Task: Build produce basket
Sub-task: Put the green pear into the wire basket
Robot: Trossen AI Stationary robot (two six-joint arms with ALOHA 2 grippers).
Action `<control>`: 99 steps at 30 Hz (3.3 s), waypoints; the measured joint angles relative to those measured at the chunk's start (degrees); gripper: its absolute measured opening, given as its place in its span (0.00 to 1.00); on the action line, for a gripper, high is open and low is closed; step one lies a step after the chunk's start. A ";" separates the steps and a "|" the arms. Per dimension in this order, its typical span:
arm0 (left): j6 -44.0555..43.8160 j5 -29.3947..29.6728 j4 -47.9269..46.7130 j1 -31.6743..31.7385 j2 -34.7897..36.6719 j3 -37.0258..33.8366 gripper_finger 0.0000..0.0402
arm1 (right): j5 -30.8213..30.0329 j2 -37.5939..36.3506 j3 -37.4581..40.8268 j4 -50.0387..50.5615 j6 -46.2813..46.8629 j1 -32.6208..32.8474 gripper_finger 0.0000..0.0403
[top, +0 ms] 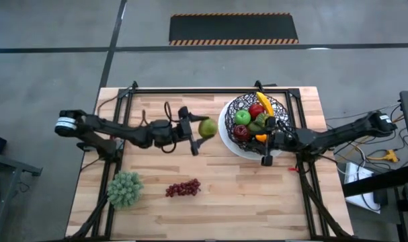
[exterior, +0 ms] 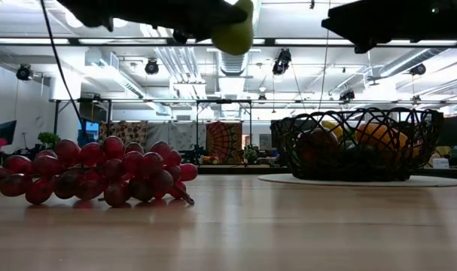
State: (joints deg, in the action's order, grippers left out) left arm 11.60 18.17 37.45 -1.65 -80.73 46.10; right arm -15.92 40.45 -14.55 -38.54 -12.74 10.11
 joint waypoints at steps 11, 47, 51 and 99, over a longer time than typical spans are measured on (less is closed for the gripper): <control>0.80 -1.49 21.67 -3.01 -14.98 2.77 0.76 | -0.52 10.69 -9.03 -1.40 0.68 0.00 0.63; 2.19 -3.17 24.38 -4.44 -22.51 9.49 0.78 | -0.35 20.79 -17.22 -0.24 -1.08 0.02 0.39; 3.34 -4.11 24.86 -4.47 -22.48 9.28 0.87 | -0.46 20.81 -17.11 0.88 -0.12 0.00 0.39; 18.50 9.79 9.07 -4.55 1.58 -2.90 0.94 | -42.58 2.72 -17.28 62.18 50.14 -15.21 0.39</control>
State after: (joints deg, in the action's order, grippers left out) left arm 30.10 27.97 46.52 -6.20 -79.15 43.20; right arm -58.50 43.17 -31.82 23.64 37.40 -5.10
